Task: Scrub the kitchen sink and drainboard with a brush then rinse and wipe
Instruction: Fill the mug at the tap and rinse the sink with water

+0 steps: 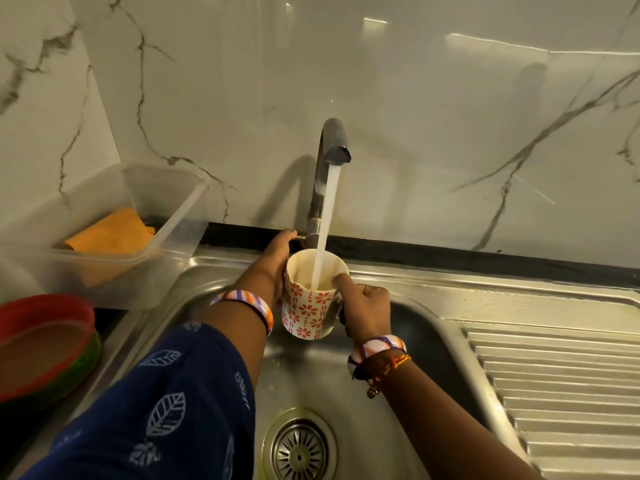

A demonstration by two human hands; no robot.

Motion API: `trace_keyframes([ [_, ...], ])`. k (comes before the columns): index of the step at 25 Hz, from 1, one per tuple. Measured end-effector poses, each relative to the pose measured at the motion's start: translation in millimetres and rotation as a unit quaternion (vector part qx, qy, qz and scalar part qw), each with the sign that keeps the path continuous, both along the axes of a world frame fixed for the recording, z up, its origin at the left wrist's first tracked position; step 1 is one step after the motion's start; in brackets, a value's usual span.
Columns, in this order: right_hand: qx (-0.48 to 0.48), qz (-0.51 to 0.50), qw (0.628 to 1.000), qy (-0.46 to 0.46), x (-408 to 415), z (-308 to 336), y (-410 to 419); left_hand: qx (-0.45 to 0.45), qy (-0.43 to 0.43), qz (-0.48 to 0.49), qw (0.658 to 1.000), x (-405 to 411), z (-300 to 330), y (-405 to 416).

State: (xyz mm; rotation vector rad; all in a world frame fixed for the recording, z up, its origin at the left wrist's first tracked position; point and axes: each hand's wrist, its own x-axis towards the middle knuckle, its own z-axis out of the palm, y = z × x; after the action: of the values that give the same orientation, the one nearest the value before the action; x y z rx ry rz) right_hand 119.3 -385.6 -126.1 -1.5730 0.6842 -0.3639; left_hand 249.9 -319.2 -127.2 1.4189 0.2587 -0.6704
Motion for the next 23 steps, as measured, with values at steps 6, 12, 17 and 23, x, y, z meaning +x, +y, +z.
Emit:
trace_keyframes([
  [6, 0.004, 0.040, 0.999, 0.031, -1, 2, 4, 0.022, -0.017, 0.000, 1.000, 4, 2, 5],
  [12, -0.024, 0.046, 0.999, 0.005, -3, 1, 1, 0.024, -0.033, 0.010, 0.999, 10, 0, 0],
  [17, -0.039, 0.045, 0.998, -0.002, -4, 1, 1, 0.021, -0.036, 0.008, 0.999, 13, 2, -2],
  [23, -0.058, 0.049, 0.997, -0.008, -4, -2, 3, 0.036, -0.028, -0.003, 0.999, 11, 3, 1],
])
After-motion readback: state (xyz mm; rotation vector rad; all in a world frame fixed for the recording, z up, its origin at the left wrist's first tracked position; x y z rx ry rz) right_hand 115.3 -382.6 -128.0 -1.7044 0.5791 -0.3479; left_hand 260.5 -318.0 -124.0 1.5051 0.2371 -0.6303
